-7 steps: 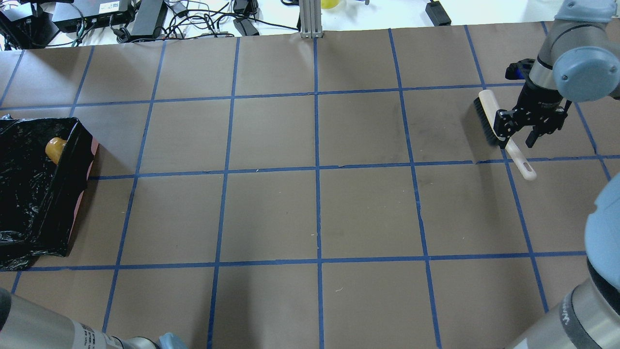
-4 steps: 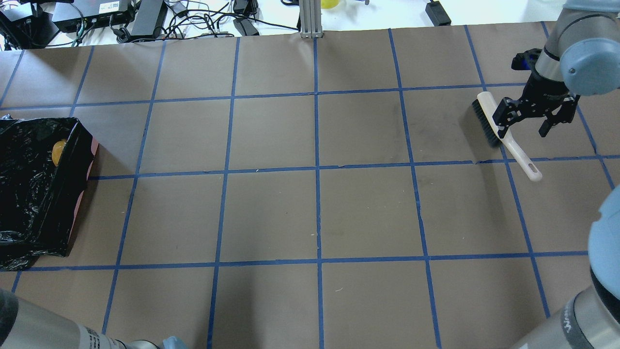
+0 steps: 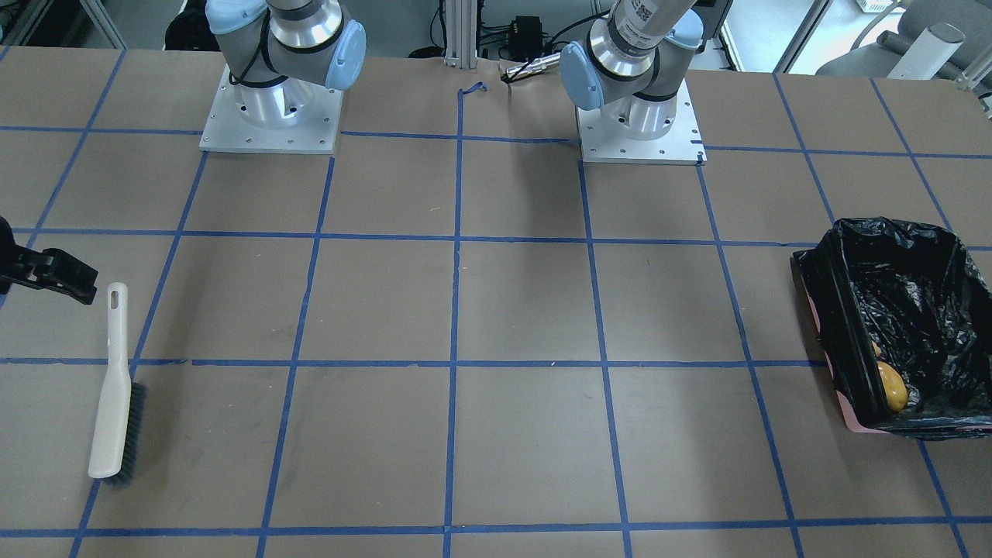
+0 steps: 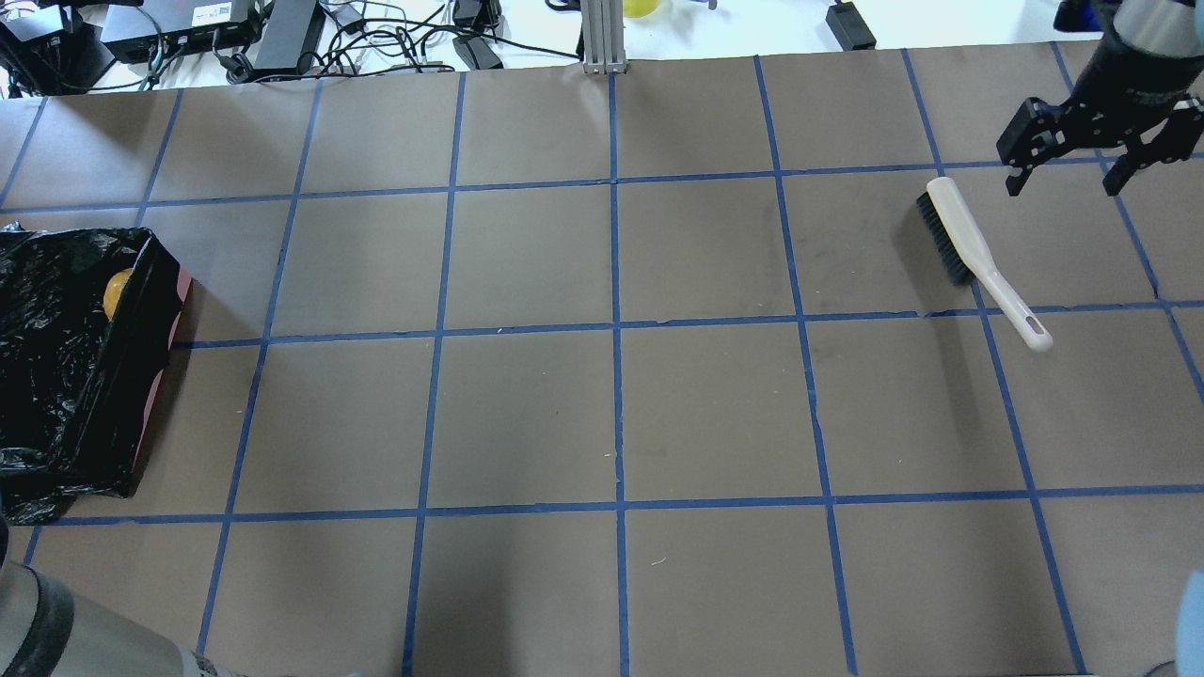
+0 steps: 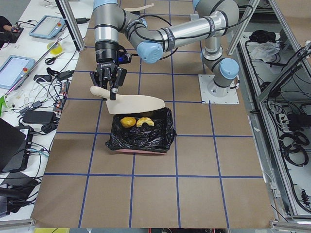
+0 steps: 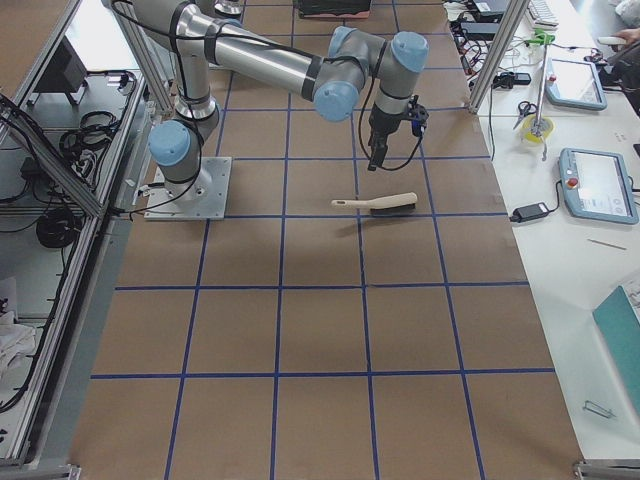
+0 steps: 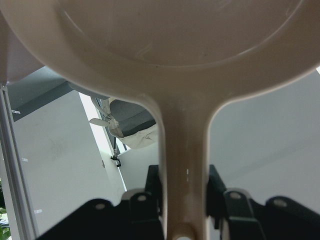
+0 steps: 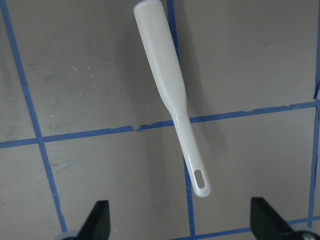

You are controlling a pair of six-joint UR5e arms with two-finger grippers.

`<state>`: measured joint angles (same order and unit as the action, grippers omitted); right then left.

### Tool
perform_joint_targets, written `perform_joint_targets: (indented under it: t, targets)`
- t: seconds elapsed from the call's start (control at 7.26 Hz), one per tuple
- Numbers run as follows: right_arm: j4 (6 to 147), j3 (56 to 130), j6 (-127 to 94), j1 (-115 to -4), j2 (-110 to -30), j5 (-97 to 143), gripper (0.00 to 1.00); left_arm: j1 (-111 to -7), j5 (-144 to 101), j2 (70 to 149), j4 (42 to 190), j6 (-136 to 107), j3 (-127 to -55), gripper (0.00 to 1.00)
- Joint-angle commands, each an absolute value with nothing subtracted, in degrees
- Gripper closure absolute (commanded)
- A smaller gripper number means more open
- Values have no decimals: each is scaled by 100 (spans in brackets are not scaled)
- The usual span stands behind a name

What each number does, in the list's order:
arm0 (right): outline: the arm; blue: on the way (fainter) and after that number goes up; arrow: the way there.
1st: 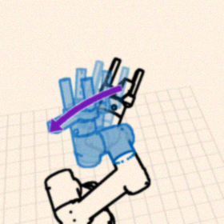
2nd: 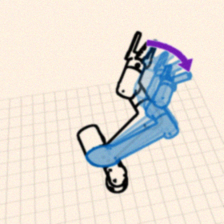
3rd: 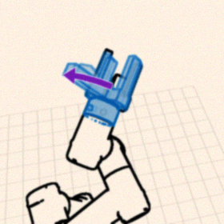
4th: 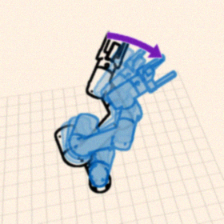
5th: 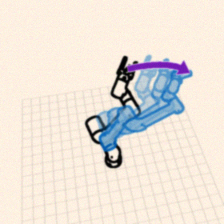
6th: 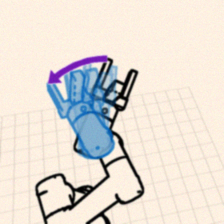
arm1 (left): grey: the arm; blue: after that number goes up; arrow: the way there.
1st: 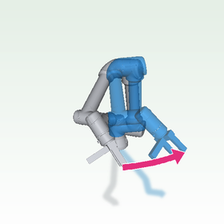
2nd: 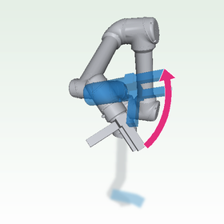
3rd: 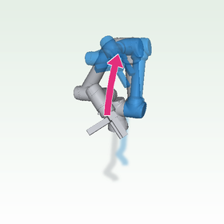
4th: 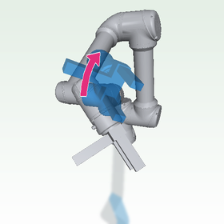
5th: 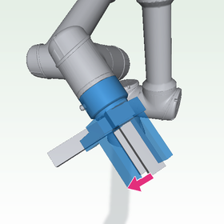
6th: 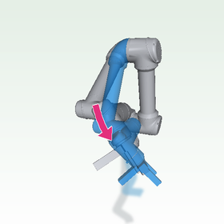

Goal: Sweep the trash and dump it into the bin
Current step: 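Tilt the dustpan into the bin while the right gripper sets down the brush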

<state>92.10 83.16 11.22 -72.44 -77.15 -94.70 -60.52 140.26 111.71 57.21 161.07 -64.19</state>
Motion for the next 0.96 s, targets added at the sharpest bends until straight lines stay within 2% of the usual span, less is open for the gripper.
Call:
perform_joint_targets:
  t: [0.0,0.14,0.55,0.83]
  targets:
    - [9009,7963,653,-7976,-7970,-9492,0,-6064,14019,11188,5713,16180,-6425,100]
    - [9009,7972,502,-8450,-8128,-9492,0,-6134,13923,11180,5704,16181,-6425,100]
    - [8974,8050,501,-8613,-8269,-9422,0,-6274,12844,11153,5704,16146,-6433,100]
    - [8615,8103,510,-8648,-8376,-9404,0,-6896,12411,11241,5791,15665,-6651,100]
